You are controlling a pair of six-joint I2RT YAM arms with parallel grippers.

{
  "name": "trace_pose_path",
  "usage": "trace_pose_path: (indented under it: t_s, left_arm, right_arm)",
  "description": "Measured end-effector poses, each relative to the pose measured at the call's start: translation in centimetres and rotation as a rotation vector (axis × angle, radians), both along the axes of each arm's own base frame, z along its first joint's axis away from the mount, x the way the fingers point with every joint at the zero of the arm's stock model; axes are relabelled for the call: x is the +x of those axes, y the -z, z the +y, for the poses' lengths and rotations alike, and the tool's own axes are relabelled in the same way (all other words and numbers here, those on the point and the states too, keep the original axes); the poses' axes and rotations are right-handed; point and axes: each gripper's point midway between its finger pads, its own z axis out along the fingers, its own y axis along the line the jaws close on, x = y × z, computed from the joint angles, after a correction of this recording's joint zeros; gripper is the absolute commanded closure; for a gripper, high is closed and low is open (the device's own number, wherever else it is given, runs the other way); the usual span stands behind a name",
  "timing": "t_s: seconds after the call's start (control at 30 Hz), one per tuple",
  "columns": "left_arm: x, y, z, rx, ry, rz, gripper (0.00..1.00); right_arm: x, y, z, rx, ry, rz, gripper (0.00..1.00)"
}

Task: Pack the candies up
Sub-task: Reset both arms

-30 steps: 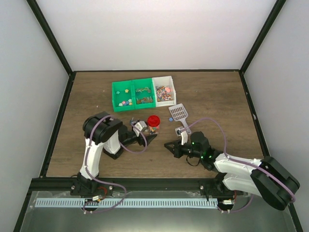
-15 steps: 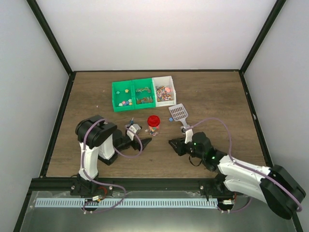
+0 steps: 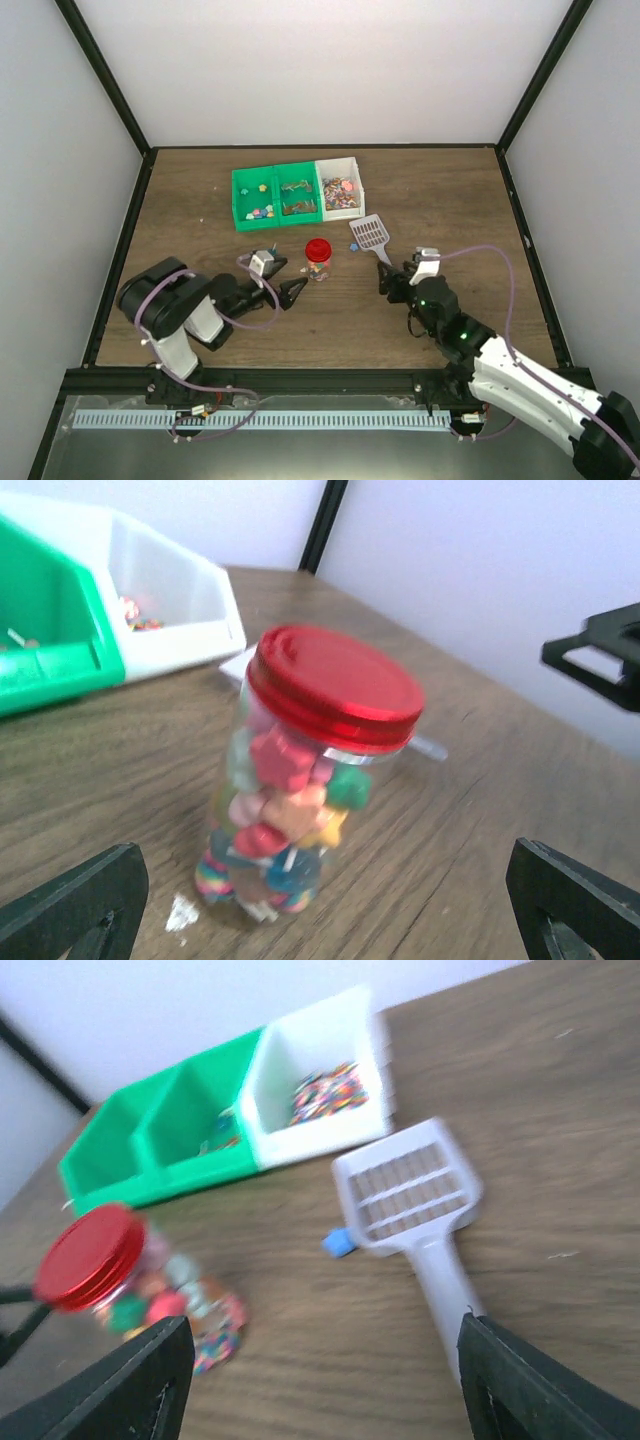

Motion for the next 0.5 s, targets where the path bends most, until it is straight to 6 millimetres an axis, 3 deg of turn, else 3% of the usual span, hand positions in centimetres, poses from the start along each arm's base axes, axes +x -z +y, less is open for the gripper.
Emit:
trace_pose_path:
  t_s: [0.13, 0.27, 0.37, 0.43, 0.5]
  left_arm:
    - [-0.5, -3.6, 0.4, -0.096, -0.01, -0.031, 0.0]
    - [-0.6, -7.3, 1.0, -0.15, -0.036, -0.109, 0.0]
    - [-0.4, -7.9, 1.4, -0.129, -0.066, -0.101, 0.0]
    - [0.0, -8.0, 1.4, -0.104, -0.078, -0.086, 0.0]
    - [0.2, -8.3, 1.7, -0.102, -0.1, -0.081, 0.0]
  right_arm:
    - [1.1, -1.5, -3.9, -0.051, 0.208, -0.084, 0.18]
    - [1.2, -3.2, -7.5, -0.107, 0.363, -0.276, 0.13]
    - [0.9, -3.5, -9.6, -0.188, 0.436, -0.394, 0.12]
    - [1.3, -6.1, -11.4, -0.18, 0.514, -0.483, 0.11]
    - [1.8, -7.3, -14.0, -0.18, 0.606, -0.524, 0.1]
